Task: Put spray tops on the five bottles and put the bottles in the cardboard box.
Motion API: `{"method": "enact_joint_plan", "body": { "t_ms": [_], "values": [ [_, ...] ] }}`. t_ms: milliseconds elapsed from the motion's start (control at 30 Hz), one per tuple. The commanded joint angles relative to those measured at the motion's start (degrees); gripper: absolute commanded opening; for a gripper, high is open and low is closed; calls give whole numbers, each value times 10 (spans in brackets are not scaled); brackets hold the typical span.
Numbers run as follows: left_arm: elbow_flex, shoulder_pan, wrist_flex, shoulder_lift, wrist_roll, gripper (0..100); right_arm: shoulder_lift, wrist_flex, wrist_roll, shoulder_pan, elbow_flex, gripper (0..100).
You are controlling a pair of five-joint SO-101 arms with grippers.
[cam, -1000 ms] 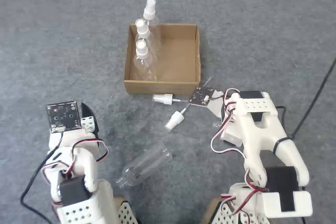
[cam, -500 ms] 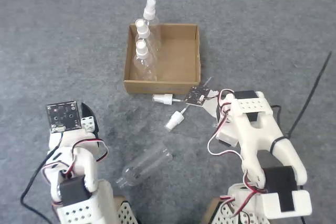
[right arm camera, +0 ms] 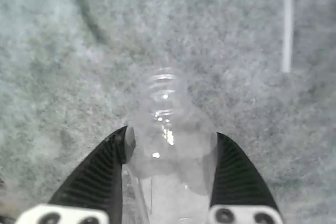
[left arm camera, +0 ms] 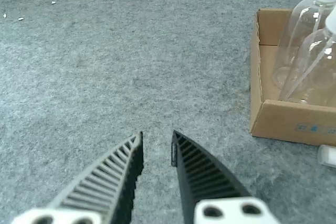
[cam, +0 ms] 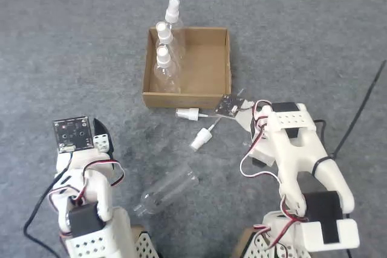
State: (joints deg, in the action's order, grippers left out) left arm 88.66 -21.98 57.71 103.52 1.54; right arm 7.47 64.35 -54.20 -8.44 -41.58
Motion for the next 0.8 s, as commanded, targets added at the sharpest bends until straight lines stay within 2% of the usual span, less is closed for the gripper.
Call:
{"method": "enact_joint_plan", "body": {
  "t_ms": [0, 233, 533, 767],
  "values": [
    [-2, 2, -21, 7, 5, 88, 48, 45, 64, 6, 58, 79],
    [-2, 2, -21, 7, 5, 88, 92, 125, 194, -46, 109, 80],
    [-2, 2, -21, 7, 5, 88, 156, 135, 385, -112, 107, 80],
    [-2, 2, -20, 7, 5, 88, 225, 136, 404, -112, 101, 78]
  ]
}}
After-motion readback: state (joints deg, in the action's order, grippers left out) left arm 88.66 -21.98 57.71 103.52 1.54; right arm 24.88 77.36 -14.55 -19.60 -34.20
